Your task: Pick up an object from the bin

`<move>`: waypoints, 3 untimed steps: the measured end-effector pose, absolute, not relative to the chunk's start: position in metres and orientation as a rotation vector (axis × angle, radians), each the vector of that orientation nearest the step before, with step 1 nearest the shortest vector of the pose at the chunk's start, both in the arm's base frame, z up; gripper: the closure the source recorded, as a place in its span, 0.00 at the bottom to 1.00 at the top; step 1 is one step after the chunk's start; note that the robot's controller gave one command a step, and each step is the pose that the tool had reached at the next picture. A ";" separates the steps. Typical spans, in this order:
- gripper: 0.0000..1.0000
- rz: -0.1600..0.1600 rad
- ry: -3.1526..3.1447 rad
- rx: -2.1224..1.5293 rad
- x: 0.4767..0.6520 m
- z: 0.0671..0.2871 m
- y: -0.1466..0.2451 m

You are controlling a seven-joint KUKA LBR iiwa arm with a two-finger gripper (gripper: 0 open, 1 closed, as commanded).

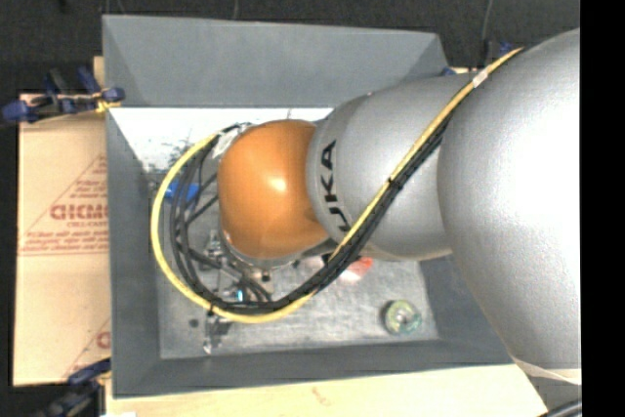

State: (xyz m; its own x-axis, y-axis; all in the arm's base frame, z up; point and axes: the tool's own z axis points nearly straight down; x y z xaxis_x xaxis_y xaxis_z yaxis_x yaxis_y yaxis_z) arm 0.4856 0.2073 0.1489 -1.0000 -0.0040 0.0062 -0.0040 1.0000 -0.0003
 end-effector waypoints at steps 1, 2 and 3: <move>0.00 -0.005 -3.147 0.145 0.600 0.071 0.200; 0.00 0.002 -3.148 0.129 0.616 0.103 0.143; 0.00 -0.009 -3.150 0.005 0.657 0.124 0.229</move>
Offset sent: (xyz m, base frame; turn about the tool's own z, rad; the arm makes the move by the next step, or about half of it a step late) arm 0.1098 -0.0059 -0.0789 -0.0903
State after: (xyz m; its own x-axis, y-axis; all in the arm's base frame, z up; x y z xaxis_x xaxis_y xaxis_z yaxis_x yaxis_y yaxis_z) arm 0.6567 0.2293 0.1242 -1.0000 -0.0029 -0.0089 -0.0030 1.0000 0.0059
